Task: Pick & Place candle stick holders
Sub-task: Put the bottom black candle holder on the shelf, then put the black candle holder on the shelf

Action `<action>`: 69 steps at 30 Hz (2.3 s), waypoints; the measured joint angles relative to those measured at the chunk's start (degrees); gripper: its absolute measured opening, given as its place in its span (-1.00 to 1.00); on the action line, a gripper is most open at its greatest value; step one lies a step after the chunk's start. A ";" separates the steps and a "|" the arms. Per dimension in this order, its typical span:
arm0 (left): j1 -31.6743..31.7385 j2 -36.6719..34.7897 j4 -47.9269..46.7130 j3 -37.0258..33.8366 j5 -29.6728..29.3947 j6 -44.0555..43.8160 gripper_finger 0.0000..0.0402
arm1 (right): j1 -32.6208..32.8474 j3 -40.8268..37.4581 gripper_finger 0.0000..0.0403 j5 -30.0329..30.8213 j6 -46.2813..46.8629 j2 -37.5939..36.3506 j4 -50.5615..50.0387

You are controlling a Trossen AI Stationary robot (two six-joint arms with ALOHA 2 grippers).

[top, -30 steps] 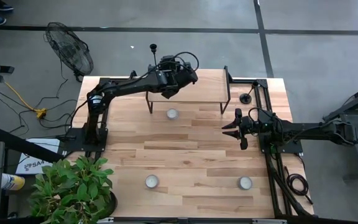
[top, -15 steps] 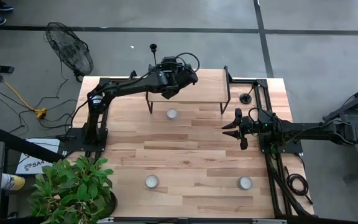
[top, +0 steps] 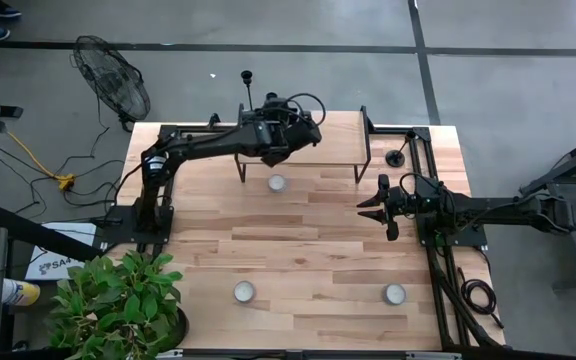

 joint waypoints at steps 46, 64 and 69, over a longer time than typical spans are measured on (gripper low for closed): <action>-1.36 -0.04 -2.13 0.00 -0.44 1.03 0.08 | 0.00 0.01 -0.52 0.00 0.00 -0.01 0.01; -1.83 -0.40 -5.04 0.00 -0.69 1.02 0.67 | 0.00 0.01 -0.52 0.00 0.00 -0.01 0.01; -2.62 -1.82 -6.57 0.09 -1.55 0.87 0.67 | 0.00 0.00 -0.52 0.00 0.00 0.00 0.00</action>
